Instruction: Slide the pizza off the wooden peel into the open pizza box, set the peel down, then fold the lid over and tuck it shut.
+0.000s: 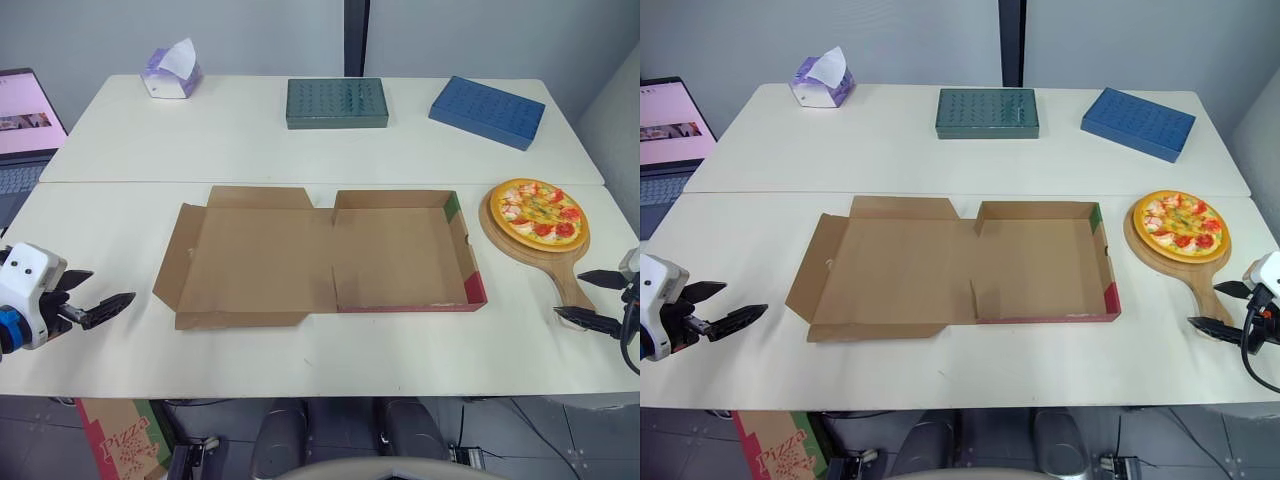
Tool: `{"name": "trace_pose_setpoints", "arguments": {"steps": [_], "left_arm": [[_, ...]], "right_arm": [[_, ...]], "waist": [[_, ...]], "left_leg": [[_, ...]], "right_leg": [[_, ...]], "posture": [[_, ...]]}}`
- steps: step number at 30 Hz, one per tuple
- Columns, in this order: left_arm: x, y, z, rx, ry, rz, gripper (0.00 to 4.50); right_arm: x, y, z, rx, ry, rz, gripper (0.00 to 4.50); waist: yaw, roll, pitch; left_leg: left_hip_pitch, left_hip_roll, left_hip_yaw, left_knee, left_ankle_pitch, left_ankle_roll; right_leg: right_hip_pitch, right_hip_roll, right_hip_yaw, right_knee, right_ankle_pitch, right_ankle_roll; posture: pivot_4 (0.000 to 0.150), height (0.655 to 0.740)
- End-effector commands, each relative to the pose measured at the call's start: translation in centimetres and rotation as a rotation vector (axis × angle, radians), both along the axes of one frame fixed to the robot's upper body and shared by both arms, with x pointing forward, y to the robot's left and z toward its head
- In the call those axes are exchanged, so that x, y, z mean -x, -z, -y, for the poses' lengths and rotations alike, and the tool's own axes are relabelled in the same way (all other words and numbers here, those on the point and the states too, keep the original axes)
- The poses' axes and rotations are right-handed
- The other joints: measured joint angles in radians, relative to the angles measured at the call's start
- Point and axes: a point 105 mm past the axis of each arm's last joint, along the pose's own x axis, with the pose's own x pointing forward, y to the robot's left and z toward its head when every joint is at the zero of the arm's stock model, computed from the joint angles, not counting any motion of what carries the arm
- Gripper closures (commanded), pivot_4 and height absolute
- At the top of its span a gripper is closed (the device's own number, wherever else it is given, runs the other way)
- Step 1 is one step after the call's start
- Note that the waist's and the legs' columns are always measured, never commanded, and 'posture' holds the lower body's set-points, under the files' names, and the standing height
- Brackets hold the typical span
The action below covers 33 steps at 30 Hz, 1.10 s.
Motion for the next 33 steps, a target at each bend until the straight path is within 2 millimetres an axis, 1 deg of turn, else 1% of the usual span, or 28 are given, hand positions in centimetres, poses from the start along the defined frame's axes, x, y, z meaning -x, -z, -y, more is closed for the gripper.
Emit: {"name": "trace_pose_setpoints", "arguments": {"steps": [1,4,8,11,19,26,29,31,33], "left_arm": [[-0.3,-1.1,0.2,-0.024,0.035,0.008,0.05],[-0.3,-1.1,0.9,-0.007,0.074,-0.008,0.05],[-0.8,-2.1,1.3,0.046,0.114,0.044,0.05],[-0.8,-2.3,1.5,0.082,0.128,0.042,0.05],[-0.9,-2.4,1.4,0.125,0.108,0.031,0.05],[-0.1,-2.3,1.4,0.118,0.137,0.007,0.05],[0.2,-2.8,2.4,0.122,0.193,0.008,0.05],[-0.1,-3.4,3.6,0.131,0.242,0.026,0.05],[-0.4,-4.0,5.5,0.143,0.315,0.036,0.05]], "right_arm": [[-0.1,-1.1,-0.3,-0.001,-0.017,0.042,0.0],[0.1,-1.1,-0.3,0.0,-0.013,0.041,0.0],[0.1,-1.2,-0.2,0.003,-0.002,0.049,0.0],[0.0,-1.3,-0.1,0.011,0.004,0.061,0.0],[-0.1,-1.2,-0.1,0.004,0.014,0.064,0.0],[-0.1,-1.1,0.2,0.001,0.029,0.055,0.0],[-0.1,-1.1,0.2,0.001,0.034,0.056,0.0],[0.0,-1.1,0.3,0.0,0.036,0.057,0.0],[0.1,-1.1,0.2,-0.003,0.039,0.06,0.0]], "waist": [[0.0,0.0,0.0],[0.002,0.0,0.0],[0.005,0.0,0.0],[0.004,0.0,0.0],[0.005,0.0,0.0],[0.005,0.0,0.0],[0.005,0.0,0.0],[0.006,0.0,0.0],[0.006,0.0,0.0]], "left_leg": [[0.0,0.0,0.0,0.0,0.0,0.0],[0.0,0.0,0.0,0.0,0.0,0.0],[0.0,0.0,0.0,0.0,0.0,0.0],[0.0,0.0,0.0,0.0,0.0,0.0],[0.0,0.0,0.0,0.0,0.0,0.0],[0.0,0.0,0.0,0.0,0.0,0.0],[0.0,0.0,0.001,0.0,0.0,0.0],[0.0,0.0,0.0,0.0,0.0,0.0],[0.0,0.0,0.001,0.0,0.0,0.0]], "right_leg": [[0.0,0.0,0.0,0.0,0.0,0.0],[0.0,0.0,0.0,0.0,0.0,0.0],[0.0,0.0,0.0,0.0,0.0,0.0],[0.0,0.0,0.0,0.0,0.0,0.0],[0.0,0.0,0.0,0.0,0.0,0.0],[0.0,0.0,0.0,0.0,0.0,0.0],[0.0,0.0,0.001,0.0,0.0,0.0],[0.0,0.0,0.001,0.0,0.0,0.0],[0.0,0.0,0.001,0.0,0.0,0.0]], "posture": [[0.15,0.74],[0.15,0.74],[0.15,0.74],[0.15,0.74],[0.15,0.74],[0.15,0.74],[0.15,0.74],[0.15,0.74],[0.15,0.74]]}}
